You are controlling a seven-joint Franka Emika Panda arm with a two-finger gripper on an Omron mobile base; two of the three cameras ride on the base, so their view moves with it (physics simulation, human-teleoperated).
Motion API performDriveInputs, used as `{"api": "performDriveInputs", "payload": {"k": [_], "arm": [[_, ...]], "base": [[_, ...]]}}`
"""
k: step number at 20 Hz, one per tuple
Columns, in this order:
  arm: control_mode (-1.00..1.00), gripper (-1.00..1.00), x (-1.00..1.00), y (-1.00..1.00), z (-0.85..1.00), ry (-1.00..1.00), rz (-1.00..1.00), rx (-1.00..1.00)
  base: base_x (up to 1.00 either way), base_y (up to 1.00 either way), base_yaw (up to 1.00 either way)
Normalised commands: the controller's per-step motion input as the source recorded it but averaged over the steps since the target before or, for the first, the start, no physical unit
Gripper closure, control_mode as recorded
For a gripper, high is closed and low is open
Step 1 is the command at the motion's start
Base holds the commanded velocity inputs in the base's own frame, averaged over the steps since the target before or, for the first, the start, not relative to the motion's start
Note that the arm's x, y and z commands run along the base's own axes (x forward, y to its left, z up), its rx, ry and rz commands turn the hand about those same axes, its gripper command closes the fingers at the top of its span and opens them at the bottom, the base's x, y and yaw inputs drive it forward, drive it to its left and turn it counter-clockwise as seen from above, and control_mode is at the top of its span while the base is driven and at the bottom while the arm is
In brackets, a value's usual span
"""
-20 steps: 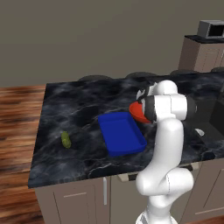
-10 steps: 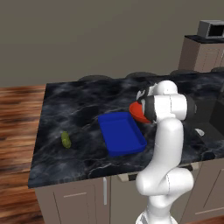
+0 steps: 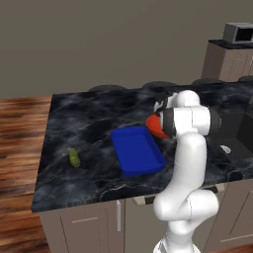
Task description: Place the two vegetables and bowl onto the tray for setting up a vegetable dip station.
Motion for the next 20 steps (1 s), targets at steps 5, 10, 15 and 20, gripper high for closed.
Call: {"api": "performDriveInputs", "payload": {"k": [5,10,15,20], "arm": [[-1.00,1.00,-0.13,-0.07,0.26,0.00,0.00,0.00],[-1.00,1.00,-0.22,-0.07,0.33,-0.08,0.01,0.02],[-1.00,1.00,-0.28,-0.02,0.33,-0.09,0.04,0.00],[-1.00,1.00,-0.37,0.03,0.31,0.00,0.09,0.00]], "base": [[0.00,0.00,0.00],[0.00,0.00,0.00],[0.00,0.00,0.00],[0.00,0.00,0.00]]}}
